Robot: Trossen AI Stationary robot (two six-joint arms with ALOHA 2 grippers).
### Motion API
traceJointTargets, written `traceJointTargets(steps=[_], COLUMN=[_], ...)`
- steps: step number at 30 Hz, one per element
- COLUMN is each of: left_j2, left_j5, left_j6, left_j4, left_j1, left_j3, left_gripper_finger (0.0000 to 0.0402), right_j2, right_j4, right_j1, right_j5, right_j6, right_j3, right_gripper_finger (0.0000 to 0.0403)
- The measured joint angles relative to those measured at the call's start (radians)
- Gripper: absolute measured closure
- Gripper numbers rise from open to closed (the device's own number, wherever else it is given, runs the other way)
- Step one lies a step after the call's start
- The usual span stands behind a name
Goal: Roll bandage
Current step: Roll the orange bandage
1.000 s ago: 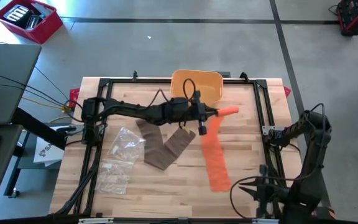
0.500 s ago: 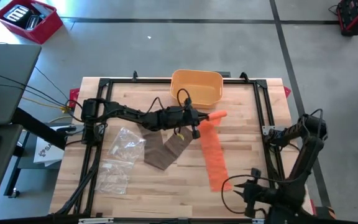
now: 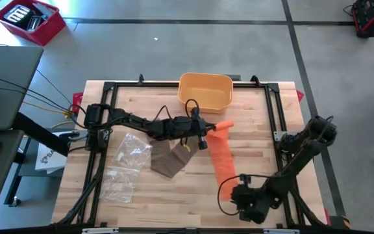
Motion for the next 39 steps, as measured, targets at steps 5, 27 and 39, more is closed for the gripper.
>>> traceJointTargets(steps=[5, 27, 39], left_j2=[0.0, 0.0, -0.001], left_j5=[-0.001, -0.004, -0.106], left_j6=[-0.027, -0.01, 0.078], left_j4=[-0.002, -0.121, -0.112], left_j1=[0.016, -0.01, -0.04], left_j3=[0.0, 0.0, -0.002], left_gripper_finger=[0.0398, 0.0398, 0.0398], right_j2=[0.001, 0.09, -0.023], right_j4=[0.02, 0.166, -0.137], right_j1=[-0.07, -0.097, 0.03], right_j5=[-0.133, -0.28, -0.168], right_j6=[-0.143, -0.262, -0.045], right_j3=[0.0, -0.15, 0.204], right_gripper_finger=[0.0233, 0.0276, 0.04])
